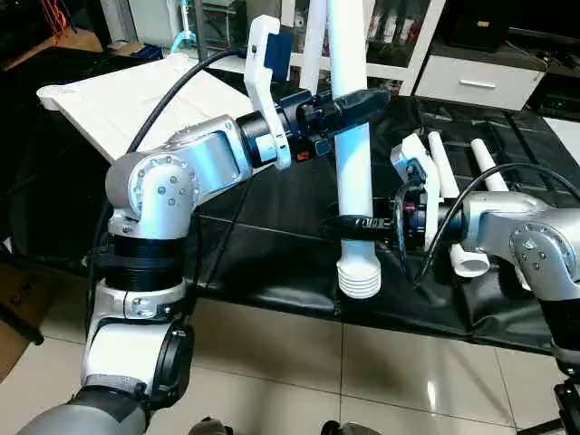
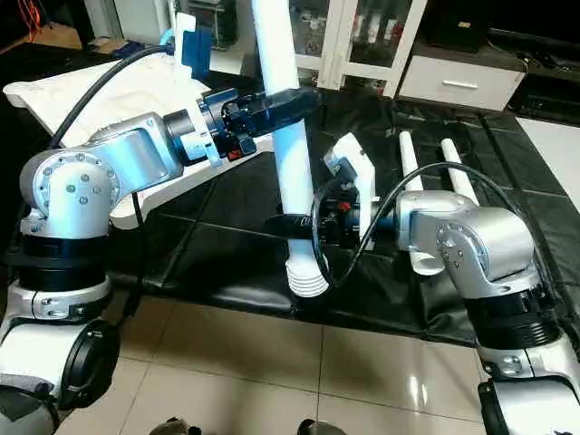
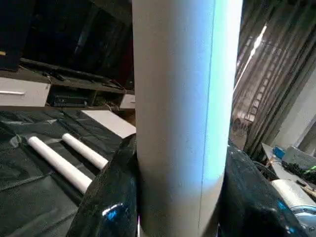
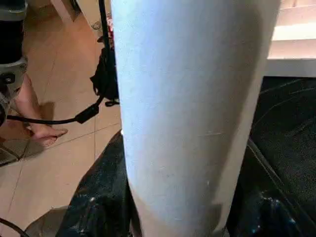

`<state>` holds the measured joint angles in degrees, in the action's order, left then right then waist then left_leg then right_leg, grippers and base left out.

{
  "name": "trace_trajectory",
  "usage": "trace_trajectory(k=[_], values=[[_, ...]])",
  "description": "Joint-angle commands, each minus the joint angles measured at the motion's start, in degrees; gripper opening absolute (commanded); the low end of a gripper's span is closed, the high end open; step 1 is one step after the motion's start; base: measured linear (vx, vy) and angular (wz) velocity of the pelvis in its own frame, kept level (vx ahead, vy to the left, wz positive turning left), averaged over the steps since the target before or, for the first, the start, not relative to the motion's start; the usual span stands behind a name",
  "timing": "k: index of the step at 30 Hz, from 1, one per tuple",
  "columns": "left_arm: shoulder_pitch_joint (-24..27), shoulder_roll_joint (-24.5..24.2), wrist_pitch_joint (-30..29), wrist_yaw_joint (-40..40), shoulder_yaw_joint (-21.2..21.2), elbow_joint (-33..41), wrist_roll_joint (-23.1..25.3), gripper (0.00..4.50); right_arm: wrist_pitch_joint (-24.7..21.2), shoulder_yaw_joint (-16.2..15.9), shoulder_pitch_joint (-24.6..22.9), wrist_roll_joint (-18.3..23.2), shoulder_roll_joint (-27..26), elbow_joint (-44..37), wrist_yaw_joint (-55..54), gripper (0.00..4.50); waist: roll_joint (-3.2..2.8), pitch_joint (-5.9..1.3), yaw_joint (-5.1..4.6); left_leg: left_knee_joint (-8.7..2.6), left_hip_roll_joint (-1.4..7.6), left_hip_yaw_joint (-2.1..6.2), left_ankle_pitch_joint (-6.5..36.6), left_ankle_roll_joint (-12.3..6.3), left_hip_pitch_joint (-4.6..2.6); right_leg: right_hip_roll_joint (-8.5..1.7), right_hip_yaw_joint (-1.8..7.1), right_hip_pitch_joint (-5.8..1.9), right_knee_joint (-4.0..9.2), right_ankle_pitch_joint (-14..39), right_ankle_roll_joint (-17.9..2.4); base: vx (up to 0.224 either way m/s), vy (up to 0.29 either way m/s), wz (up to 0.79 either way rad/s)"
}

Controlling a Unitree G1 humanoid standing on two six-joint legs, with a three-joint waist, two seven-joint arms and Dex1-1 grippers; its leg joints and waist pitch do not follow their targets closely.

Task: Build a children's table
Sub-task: Pick table leg

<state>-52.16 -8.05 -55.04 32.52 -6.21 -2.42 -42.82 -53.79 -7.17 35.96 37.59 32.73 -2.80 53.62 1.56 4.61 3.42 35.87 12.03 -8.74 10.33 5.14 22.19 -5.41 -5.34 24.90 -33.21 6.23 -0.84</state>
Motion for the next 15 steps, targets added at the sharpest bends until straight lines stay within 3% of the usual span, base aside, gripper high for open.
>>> trace_trajectory(k=[1,4,5,6,9,10,15], values=[[-1.51,-0.3,0.74,2.18,0.88,2.49,-1.15,1.72,-0.06,0.98,-0.8,-1.0,0.51,0.59,-0.85,1.84,0.37,-5.63,0.17,-3.97,0.15,-0.93,9.26,-1.63,-0.59,-1.75,1.53,-4.24,3.35,20.66,-7.75,0.0,0.0,0.0],[-2.19,0.17,1.14,0.51,0.81,2.66,-0.51,1.72,0.41,0.93,-0.94,-1.45,0.22,0.59,-1.38,1.84,0.4,-5.71,0.18,-3.97,0.21,-0.9,8.97,-1.54,-0.56,-1.73,1.56,-4.31,3.11,19.54,-8.24,0.0,0.0,0.0],[-2.34,0.37,1.15,0.07,0.5,2.38,-0.55,2.28,0.52,0.91,-0.96,-1.56,0.17,0.64,-1.45,1.84,0.09,-5.75,0.26,-3.94,0.19,-0.87,8.92,-1.45,-0.55,-1.78,1.58,-4.37,3.03,19.21,-8.44,0.0,0.0,0.0],[-2.52,0.64,1.13,-0.46,0.07,1.98,-0.67,2.42,0.64,0.88,-0.99,-1.69,0.1,0.71,-1.53,1.84,0.22,-5.75,0.22,-3.94,0.2,-0.9,8.92,-1.51,-0.56,-1.73,1.59,-4.36,3.03,18.78,-8.65,0.0,0.0,0.0],[-3.24,0.57,-0.53,-0.74,-1.1,1.04,-2.02,2.47,0.95,0.86,-1.11,-1.97,-0.04,0.75,-1.76,1.84,0.31,-5.7,0.27,-3.94,0.14,-0.92,9.14,-1.44,-0.53,-1.7,1.58,-4.4,3.03,19.0,-8.84,0.0,0.0,0.0],[-3.52,0.64,-0.76,-0.94,-1.78,0.73,-2.58,2.76,1.08,0.9,-1.12,-2.05,-0.14,0.84,-1.86,1.84,0.1,-5.65,0.25,-3.9,0.05,-0.94,9.6,-1.36,-0.56,-1.68,1.55,-4.34,3.19,19.61,-8.6,0.0,0.0,0.0],[-4.36,0.63,-0.05,-1.82,-3.47,0.14,-3.27,3.02,2.16,1.51,-0.93,-2.57,-1.03,1.94,-3.16,1.84,0.16,-5.66,0.24,-3.87,0.04,-0.9,10.45,-1.11,-0.65,-1.67,1.47,-4.29,3.22,20.47,-8.45,0.0,0.0,0.0]])
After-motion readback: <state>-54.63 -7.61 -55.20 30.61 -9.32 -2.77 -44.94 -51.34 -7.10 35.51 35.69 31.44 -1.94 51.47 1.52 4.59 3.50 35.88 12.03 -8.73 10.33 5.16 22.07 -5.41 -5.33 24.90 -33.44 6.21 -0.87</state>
